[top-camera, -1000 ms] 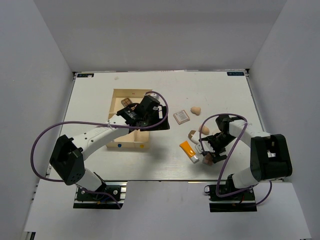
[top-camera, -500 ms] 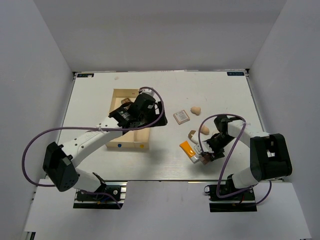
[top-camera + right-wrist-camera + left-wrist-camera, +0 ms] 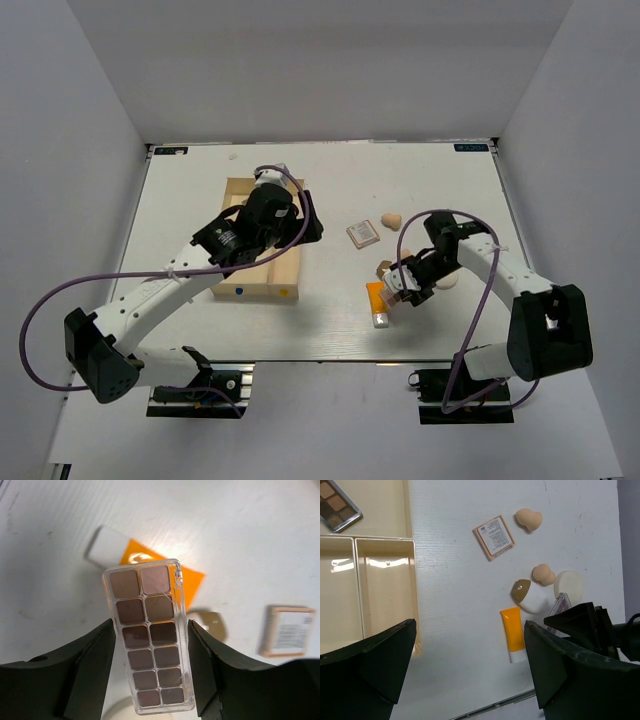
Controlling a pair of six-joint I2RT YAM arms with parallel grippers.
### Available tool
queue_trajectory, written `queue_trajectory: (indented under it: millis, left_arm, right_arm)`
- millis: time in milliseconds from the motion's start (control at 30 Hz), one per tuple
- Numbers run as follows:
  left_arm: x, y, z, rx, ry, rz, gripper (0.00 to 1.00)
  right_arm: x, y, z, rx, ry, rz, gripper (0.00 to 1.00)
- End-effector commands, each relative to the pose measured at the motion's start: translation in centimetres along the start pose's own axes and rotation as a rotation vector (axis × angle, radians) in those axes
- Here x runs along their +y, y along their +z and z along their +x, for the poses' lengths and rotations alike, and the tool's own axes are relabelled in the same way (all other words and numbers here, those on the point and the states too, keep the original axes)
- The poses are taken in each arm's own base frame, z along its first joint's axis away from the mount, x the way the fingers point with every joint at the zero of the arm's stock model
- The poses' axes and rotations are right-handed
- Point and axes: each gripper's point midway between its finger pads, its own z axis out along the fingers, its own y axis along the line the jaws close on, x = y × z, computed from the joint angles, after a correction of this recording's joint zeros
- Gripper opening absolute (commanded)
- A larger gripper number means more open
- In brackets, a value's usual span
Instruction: Organize the makeup
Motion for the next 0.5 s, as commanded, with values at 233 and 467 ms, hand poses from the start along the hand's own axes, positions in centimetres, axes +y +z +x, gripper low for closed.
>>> queue_trajectory:
  millis: [233,467]
  left_arm:
    - [0.9,-4.5,-4.8,-0.216,-0.087,-0.016,0.98]
    - [2.6,-7.0,-5.8,-0.302,-0.151,-0.037,0.98]
  right_arm:
    - [-13.8,-3.4,-6.5,-0.182,0.162,0.333,0.11]
    - [-27.6,-0.8,-7.1,-0.242,0.559,0.428,0.09]
